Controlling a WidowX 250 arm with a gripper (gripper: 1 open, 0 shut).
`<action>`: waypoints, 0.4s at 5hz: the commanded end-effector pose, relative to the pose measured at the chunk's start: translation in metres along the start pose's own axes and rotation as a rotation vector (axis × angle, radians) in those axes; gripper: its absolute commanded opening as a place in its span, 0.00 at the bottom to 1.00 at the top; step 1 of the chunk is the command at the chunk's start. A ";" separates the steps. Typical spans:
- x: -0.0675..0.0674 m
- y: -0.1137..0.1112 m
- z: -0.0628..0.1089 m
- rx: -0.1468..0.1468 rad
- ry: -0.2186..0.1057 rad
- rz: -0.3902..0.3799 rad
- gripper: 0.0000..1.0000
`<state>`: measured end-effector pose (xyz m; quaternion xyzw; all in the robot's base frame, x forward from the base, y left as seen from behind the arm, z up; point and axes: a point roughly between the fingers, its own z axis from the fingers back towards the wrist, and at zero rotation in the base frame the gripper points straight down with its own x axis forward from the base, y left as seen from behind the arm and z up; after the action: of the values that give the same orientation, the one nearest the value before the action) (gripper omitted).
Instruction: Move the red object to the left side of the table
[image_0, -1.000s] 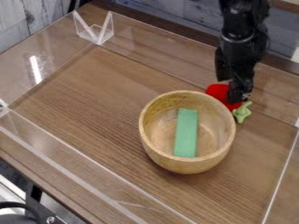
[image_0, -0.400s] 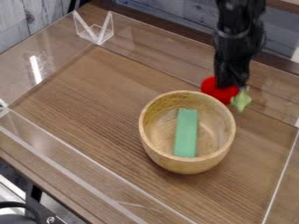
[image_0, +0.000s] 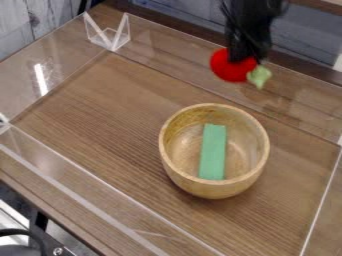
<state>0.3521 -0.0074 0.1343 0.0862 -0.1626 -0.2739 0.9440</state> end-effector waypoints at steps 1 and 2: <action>-0.007 0.024 0.023 0.065 -0.036 0.101 0.00; -0.020 0.031 0.027 0.074 -0.024 0.148 0.00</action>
<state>0.3419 0.0250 0.1420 0.0979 -0.1611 -0.2066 0.9601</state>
